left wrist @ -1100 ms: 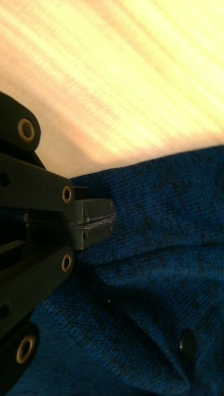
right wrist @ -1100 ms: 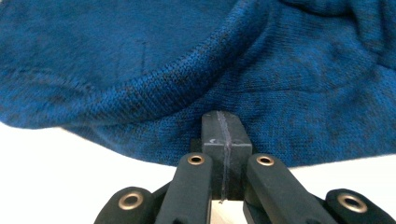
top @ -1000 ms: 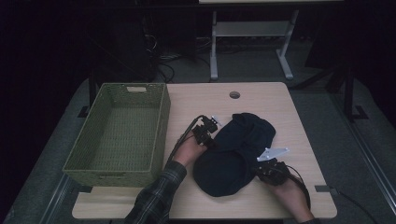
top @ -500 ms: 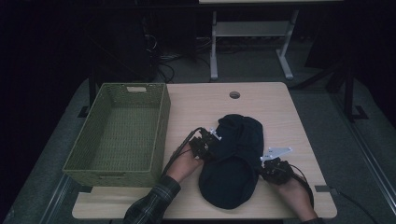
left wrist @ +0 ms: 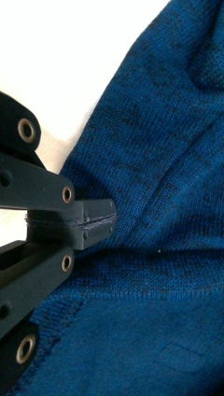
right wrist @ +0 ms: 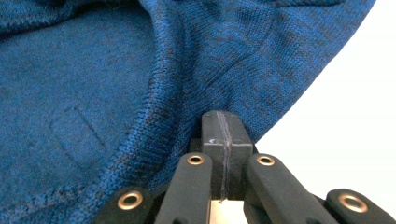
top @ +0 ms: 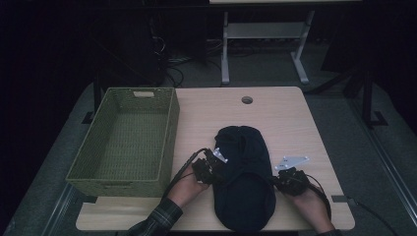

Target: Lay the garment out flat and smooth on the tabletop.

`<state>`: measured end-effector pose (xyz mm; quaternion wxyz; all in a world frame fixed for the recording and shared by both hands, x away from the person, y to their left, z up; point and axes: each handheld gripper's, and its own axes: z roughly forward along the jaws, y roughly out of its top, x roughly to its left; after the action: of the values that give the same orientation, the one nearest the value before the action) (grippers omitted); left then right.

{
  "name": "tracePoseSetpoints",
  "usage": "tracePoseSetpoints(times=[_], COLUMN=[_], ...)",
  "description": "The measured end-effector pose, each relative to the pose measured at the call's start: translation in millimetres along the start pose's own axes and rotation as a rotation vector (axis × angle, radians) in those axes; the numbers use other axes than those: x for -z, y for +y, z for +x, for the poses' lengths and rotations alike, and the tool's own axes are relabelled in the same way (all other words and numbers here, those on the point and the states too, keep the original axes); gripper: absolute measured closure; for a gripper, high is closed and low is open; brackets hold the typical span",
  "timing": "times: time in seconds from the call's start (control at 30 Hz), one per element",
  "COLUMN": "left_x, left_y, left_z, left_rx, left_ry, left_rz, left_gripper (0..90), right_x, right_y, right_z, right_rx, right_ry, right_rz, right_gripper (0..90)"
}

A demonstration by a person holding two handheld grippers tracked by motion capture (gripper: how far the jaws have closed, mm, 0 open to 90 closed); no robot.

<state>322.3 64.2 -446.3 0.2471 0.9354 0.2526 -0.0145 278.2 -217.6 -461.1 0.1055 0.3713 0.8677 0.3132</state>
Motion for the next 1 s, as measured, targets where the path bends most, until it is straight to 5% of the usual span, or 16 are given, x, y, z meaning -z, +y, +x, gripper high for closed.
tracePoseSetpoints(times=[0.47, 0.5, 0.6, 0.83, 1.0], left_x=[2.8, 2.9, 2.6, 2.3, 2.5], left_y=[-6.8, -6.5, -6.1, -6.7, -6.8], left_z=[-6.2, -6.2, -5.8, -5.9, -5.5], left_rx=[-0.012, -0.013, -0.013, -0.009, -0.012], left_ry=[-0.008, -0.007, -0.011, -0.01, -0.008], left_rz=[0.002, 0.005, 0.005, 0.0, 0.002], left_gripper=[90.0, 89.9, 89.9, 90.0, 90.0], right_x=[2.2, 3.3, 5.8, 12.4, 0.1], right_y=[-2.2, -1.3, 1.6, 28.5, 64.0], right_z=[6.4, 4.7, 1.4, -27.1, -65.4], right_rx=[0.006, -0.002, -0.004, -0.037, -0.103], right_ry=[0.02, 0.031, 0.03, -0.024, -0.029], right_rz=[0.007, 0.003, -0.005, -0.101, -0.149], right_gripper=[88.9, 81.6, 77.9, 73.2, 71.0])
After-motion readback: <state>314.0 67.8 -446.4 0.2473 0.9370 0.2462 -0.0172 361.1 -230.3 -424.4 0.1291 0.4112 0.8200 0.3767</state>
